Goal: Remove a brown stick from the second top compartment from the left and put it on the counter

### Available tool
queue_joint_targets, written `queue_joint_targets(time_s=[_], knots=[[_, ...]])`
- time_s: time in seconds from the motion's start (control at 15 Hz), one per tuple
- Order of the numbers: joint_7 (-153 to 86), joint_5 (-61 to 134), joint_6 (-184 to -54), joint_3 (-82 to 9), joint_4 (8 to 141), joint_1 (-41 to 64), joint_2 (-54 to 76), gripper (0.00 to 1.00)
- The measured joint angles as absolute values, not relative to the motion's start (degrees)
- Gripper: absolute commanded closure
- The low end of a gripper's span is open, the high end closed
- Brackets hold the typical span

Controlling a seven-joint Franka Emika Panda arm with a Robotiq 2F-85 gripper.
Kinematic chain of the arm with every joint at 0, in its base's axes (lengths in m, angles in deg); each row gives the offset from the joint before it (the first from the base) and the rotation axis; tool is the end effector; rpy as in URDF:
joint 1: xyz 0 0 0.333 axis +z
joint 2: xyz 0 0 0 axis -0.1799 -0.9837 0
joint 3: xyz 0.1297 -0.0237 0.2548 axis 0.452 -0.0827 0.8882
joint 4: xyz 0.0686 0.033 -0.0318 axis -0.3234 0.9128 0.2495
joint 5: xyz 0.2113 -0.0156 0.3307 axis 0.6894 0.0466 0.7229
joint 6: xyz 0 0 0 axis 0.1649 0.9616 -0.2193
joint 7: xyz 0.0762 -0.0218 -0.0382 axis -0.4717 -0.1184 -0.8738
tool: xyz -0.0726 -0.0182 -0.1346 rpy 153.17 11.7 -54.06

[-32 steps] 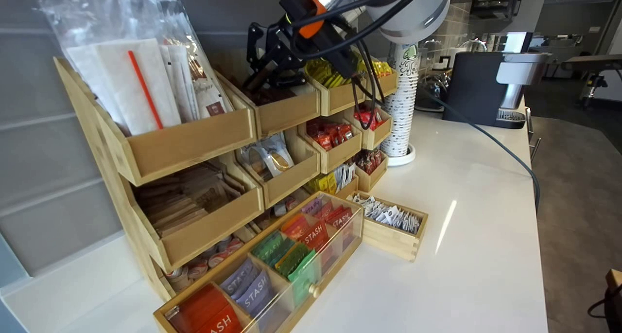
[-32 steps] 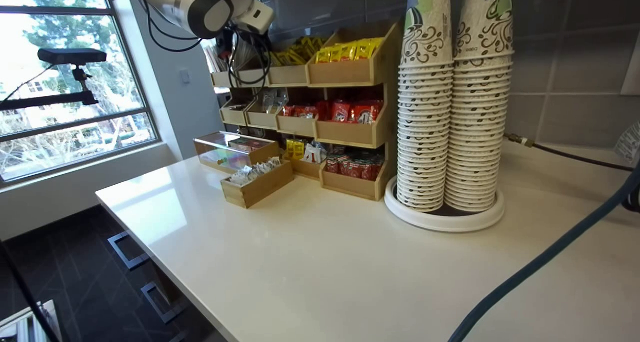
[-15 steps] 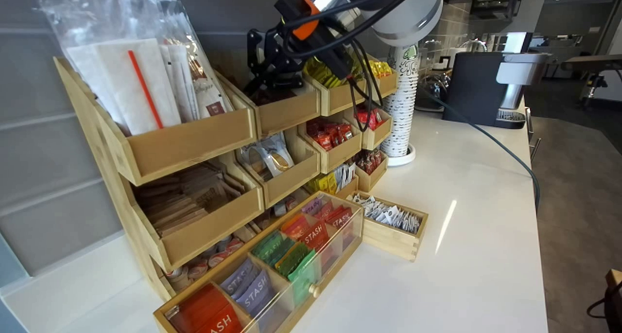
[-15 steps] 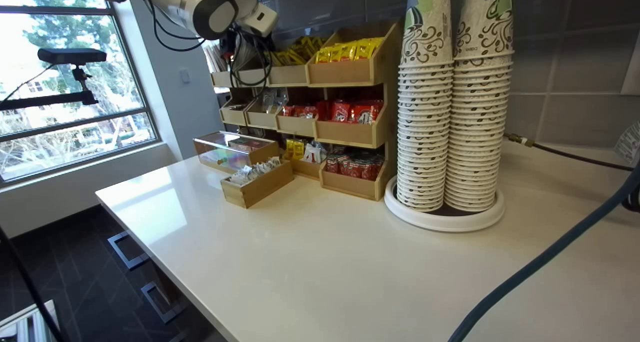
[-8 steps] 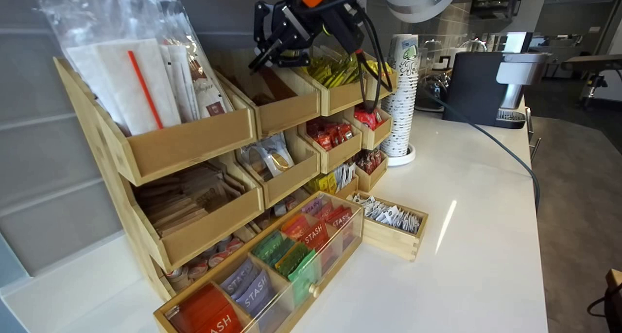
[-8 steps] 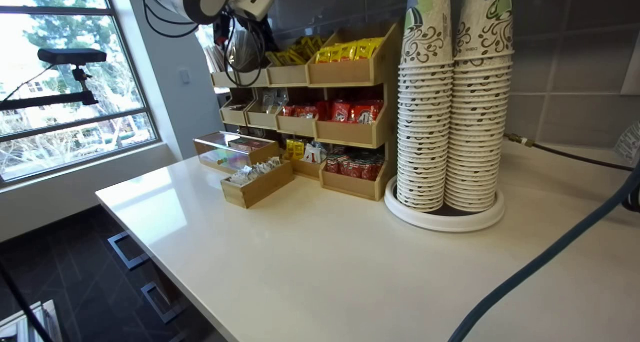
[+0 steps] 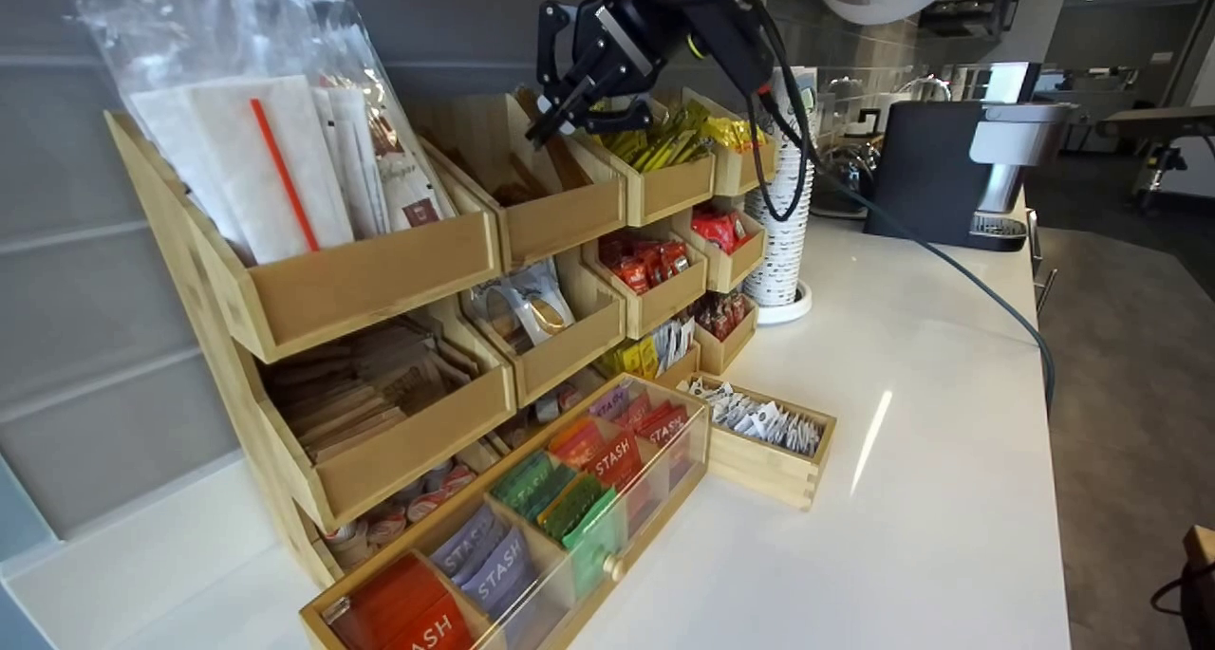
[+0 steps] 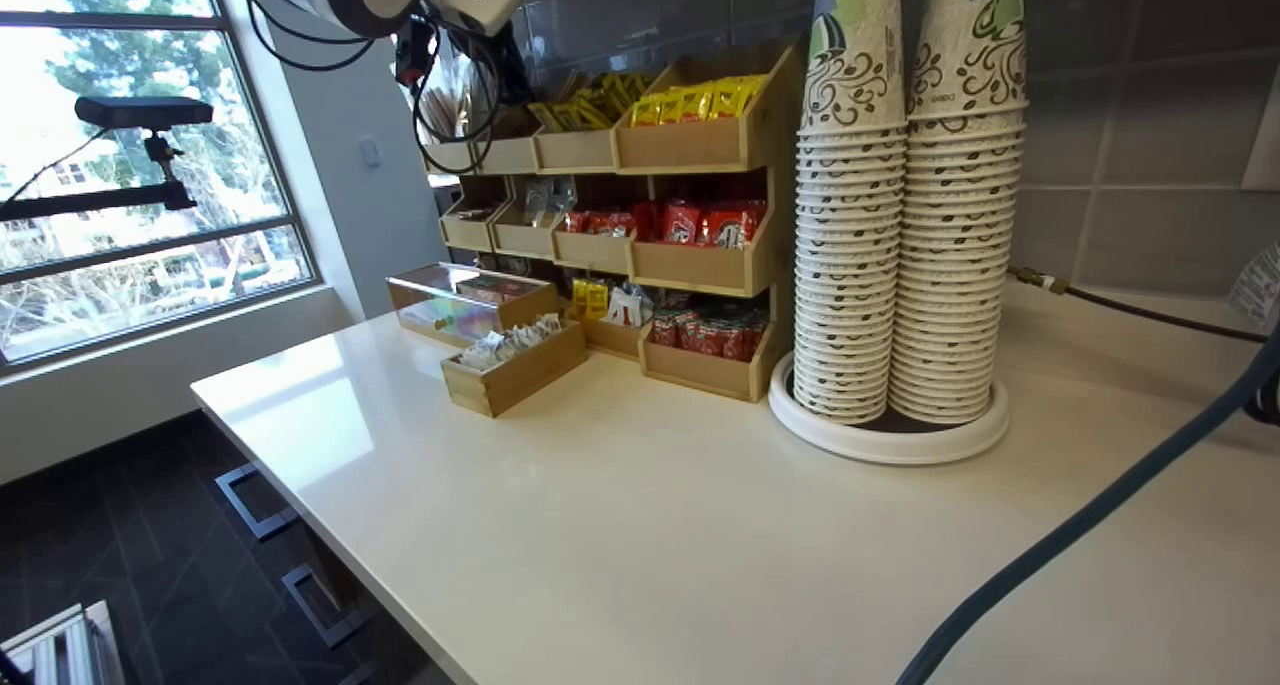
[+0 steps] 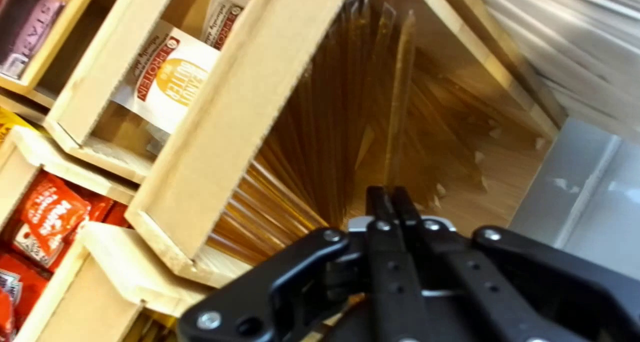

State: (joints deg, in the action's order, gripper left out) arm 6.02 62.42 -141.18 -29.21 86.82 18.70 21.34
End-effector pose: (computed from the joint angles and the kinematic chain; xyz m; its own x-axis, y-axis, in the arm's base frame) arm 0.6586 0.1306 0.5032 0.5591 -0.8034 0.2048 -0.4731 -0.5121 -0.7169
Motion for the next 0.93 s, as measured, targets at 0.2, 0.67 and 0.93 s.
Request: queue_joint_targets(time_s=[0.2,0.67,0.93], knots=[[6.03,62.55,-141.14,-28.90,90.60,18.71,24.82,0.99],[5.68,63.29,-141.09,-27.77,100.53,18.74,33.51,0.99],[5.62,63.23,-141.07,-27.63,107.04,18.67,39.53,0.99]])
